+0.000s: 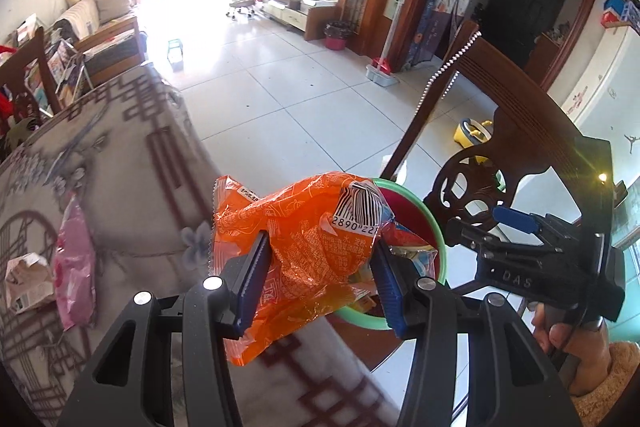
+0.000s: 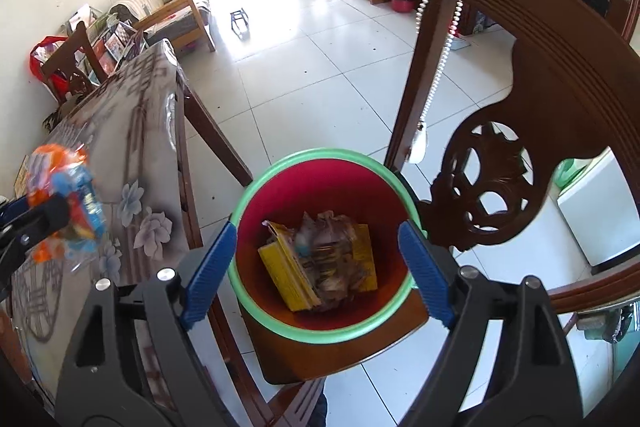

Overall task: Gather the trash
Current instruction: 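Open the right gripper to drop the Baisi box while the left drops the snack bag, then move both open grippers back over the table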

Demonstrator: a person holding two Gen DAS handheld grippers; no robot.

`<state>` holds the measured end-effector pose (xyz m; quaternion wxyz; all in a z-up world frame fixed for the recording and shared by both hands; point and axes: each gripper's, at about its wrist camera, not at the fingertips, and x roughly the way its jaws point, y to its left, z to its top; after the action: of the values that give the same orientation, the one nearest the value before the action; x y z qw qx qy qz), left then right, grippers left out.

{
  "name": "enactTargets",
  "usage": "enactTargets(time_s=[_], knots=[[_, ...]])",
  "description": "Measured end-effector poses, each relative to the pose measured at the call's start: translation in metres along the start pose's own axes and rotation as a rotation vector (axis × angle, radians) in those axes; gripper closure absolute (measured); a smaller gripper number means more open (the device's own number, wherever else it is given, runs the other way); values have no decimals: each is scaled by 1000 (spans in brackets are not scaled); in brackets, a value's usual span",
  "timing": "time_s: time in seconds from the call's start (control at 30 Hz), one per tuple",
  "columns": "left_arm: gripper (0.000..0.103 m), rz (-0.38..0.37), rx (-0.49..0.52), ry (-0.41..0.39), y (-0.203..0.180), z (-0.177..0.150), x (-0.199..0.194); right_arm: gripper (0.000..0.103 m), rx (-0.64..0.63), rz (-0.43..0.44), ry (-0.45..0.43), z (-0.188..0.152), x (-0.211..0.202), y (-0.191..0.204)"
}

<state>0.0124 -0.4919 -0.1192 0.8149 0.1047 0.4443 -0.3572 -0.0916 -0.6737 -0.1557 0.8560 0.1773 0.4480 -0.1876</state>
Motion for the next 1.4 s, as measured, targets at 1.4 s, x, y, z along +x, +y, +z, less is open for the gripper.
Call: enactTargets(time_s=[1.4], knots=[[27, 57, -206, -59, 95, -55, -60, 7, -91, -30, -97, -13, -74, 91]])
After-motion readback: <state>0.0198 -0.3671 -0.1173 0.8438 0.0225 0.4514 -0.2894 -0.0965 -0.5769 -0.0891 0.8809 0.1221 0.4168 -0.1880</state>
